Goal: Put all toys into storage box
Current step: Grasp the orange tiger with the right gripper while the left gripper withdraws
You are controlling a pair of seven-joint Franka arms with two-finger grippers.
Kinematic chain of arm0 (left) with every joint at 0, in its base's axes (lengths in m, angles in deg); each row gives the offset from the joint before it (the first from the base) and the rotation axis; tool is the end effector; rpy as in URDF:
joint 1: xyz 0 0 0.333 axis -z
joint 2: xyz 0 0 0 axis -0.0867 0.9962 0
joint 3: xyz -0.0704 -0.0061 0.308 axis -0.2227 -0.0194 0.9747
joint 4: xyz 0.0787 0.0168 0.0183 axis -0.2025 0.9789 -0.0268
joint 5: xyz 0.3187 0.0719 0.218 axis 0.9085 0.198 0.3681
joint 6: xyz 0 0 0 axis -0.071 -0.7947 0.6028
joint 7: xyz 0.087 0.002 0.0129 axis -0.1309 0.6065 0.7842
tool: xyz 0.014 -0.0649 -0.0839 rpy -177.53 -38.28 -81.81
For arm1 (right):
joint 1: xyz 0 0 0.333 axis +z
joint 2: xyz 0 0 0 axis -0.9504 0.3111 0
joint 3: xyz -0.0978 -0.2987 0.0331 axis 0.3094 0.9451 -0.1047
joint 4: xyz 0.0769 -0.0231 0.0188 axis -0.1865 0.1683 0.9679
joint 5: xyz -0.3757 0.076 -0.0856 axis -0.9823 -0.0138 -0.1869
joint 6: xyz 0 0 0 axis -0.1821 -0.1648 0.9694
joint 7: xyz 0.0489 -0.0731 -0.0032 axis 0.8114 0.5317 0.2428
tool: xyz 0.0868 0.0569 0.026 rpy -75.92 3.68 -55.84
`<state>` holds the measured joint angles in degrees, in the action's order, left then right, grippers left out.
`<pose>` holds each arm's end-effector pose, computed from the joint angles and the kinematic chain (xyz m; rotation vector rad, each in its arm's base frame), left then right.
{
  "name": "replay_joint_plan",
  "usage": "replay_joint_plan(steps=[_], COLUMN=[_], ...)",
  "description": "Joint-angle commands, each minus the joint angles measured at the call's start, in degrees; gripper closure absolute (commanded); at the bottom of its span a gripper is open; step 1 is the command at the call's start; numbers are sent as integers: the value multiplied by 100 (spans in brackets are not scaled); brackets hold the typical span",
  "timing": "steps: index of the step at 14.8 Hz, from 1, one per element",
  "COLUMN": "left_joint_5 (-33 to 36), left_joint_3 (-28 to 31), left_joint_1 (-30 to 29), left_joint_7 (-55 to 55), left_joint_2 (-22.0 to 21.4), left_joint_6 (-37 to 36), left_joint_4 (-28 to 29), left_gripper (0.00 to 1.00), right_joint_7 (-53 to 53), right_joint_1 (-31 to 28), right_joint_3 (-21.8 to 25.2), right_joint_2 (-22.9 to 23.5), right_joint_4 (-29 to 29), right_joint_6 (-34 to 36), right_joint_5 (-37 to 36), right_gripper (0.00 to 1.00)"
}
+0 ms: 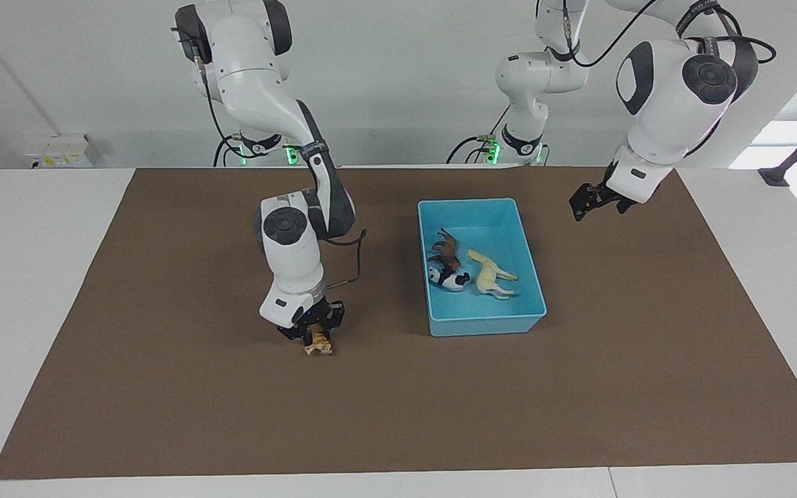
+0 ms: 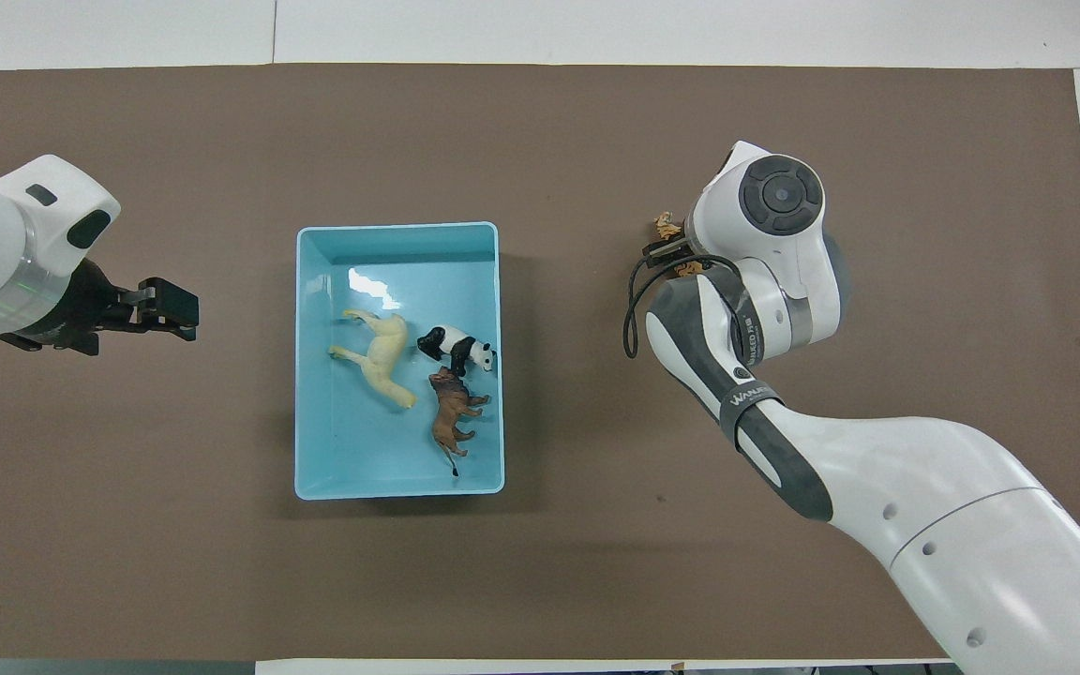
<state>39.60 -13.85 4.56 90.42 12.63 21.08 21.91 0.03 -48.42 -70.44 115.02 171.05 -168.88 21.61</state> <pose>0.5412 -0.0607 0.5254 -3.0933 -0.1170 0.2269 0.6513 0.2102 0.2890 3.1057 0.4082 0.2192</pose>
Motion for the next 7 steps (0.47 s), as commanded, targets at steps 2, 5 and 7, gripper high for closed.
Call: replay_joint_plan(steps=[2,5,7], left_joint_5=[-66,-66,-66], left_joint_3=[-77,-42,-16], left_joint_1=[-65,-38,-47], left_joint_7=[-222,-240,-240], left_joint_2=[-103,-59,-59], left_joint_6=[-327,-239,-151], left_joint_4=[48,14,14], left_gripper=[0,0,0], right_joint_7=[308,1448,2265], right_joint_1=[263,764,1273], right_joint_3=[-31,-40,-40], right_joint_2=[-19,402,728], right_joint_4=[-787,-2394,-3162], right_joint_6=[1044,2259,2316], right_joint_5=[64,2,55], right_gripper=[100,100,100])
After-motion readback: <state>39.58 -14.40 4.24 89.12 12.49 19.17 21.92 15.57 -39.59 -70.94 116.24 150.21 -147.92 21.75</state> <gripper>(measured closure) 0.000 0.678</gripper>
